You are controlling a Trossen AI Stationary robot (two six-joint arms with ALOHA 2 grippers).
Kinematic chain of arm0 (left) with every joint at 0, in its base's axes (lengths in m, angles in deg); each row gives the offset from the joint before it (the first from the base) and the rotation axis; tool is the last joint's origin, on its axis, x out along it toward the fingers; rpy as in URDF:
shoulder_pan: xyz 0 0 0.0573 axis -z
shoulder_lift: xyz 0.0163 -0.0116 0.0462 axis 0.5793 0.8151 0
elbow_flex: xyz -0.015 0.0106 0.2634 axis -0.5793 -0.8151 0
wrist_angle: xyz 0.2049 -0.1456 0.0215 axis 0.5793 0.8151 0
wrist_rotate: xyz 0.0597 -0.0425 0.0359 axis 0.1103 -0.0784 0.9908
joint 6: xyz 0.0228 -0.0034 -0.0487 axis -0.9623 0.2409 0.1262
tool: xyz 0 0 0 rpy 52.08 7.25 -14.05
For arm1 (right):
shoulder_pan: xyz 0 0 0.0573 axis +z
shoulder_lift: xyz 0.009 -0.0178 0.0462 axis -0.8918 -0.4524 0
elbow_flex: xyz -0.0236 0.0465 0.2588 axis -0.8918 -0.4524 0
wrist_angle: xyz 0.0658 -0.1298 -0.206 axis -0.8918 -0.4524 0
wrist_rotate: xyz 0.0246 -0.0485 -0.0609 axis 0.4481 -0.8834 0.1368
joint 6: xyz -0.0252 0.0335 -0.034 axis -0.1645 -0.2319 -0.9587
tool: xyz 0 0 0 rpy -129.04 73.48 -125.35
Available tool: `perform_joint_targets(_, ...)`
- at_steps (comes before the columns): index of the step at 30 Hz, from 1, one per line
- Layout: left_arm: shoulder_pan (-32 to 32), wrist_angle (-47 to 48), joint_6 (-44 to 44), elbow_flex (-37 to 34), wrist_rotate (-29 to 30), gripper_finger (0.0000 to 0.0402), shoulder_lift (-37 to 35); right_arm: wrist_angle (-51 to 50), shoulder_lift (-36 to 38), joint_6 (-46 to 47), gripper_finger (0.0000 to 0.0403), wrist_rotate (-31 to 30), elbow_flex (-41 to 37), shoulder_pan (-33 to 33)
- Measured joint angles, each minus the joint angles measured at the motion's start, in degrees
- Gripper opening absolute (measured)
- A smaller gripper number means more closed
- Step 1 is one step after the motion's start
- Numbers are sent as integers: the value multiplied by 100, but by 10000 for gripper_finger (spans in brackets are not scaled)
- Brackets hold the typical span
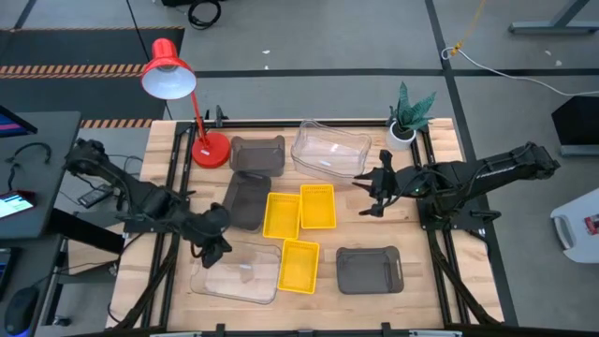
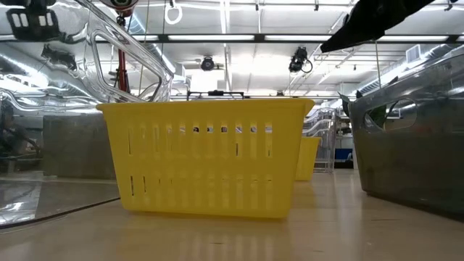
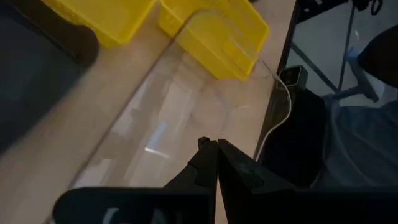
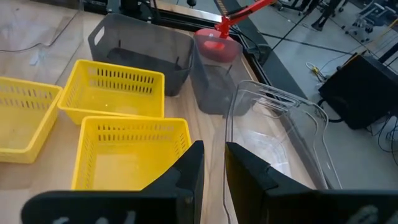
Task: Stack baskets by color
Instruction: Stack the bottom transparent bin on the top of the stacked transparent bins
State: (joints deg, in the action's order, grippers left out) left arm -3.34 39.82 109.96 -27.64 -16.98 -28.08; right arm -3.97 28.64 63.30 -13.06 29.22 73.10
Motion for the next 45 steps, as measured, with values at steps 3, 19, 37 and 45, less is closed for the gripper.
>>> perform_joint_targets(3, 180, -89, 581, -19, 31, 17, 201, 1, 5, 0, 71, 1, 0, 0)
perform_joint_targets(19, 257, -925, -739, 609, 509, 136, 1676, 36, 2, 86, 71, 3, 0, 0)
perform_joint_targets(37, 848, 1317, -913, 2420, -465, 131, 3319, 148, 0, 105, 71, 2, -124, -29)
perform_joint_targets(45, 1264, 1082, -164, 2420, -551, 116, 3467, 355, 2, 25, 71, 2, -314, -312)
